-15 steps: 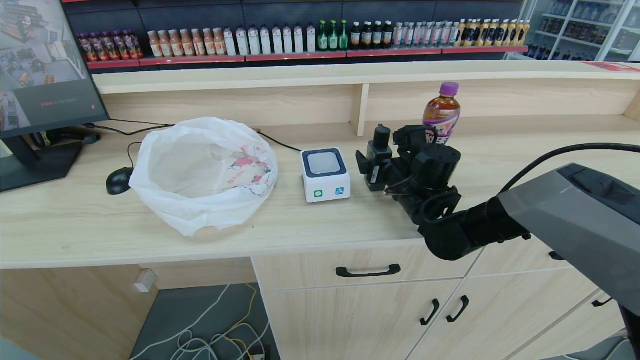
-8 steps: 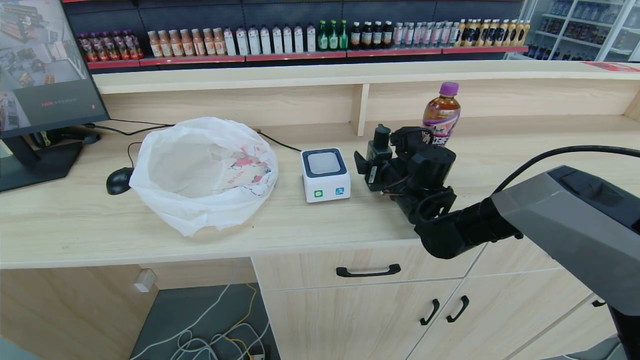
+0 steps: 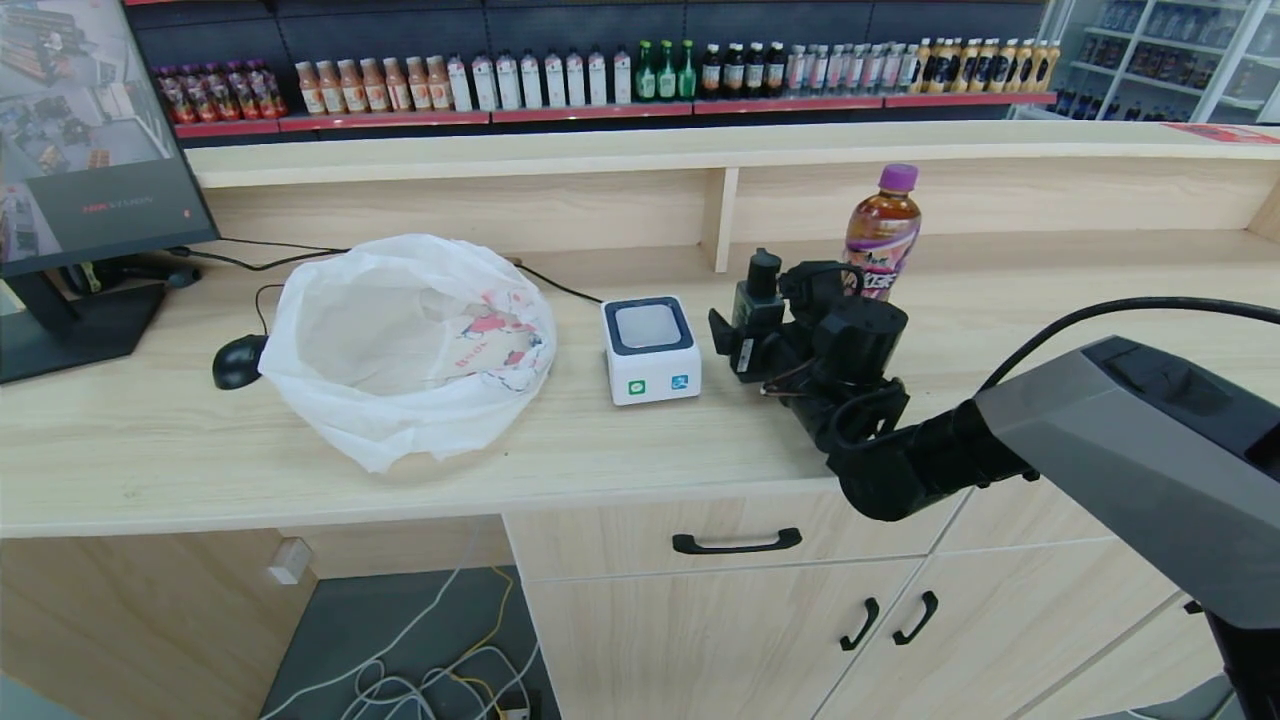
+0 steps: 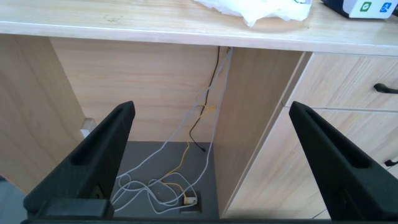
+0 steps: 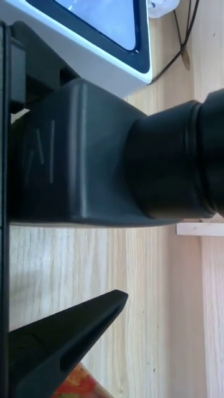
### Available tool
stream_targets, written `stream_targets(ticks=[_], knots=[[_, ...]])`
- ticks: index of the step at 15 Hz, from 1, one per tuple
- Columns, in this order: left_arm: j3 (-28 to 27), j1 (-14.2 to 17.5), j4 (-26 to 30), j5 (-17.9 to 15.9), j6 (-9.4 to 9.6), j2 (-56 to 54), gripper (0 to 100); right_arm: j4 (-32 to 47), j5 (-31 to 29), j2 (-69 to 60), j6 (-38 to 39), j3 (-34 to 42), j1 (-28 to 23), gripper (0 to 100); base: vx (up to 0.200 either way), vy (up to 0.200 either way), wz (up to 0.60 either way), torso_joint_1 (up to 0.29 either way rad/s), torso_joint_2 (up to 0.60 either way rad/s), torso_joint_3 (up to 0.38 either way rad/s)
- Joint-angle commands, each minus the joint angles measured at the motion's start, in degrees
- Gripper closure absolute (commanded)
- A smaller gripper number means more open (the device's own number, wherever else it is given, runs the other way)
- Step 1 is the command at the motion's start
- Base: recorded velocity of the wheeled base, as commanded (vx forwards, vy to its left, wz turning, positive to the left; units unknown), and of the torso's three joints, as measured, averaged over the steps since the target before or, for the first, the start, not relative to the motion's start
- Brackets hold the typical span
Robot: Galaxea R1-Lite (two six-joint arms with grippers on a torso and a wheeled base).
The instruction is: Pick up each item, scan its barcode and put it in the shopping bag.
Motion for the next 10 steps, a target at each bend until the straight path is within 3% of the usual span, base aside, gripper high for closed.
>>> stream_targets(ticks=[1,10], knots=[[0.0,0.0,0.0,0.0,-0.02,0.0,0,0.0,0.1,0.1,-0.1,-0.1,-0.1,100,0.0,0.0,0.0,0.0,0.0,0.0],[0.0,0.0,0.0,0.0,-0.02,0.0,0,-0.1,0.3,-0.8,-0.4,-0.1,0.0,100,0.0,0.0,0.0,0.0,0.0,0.0]])
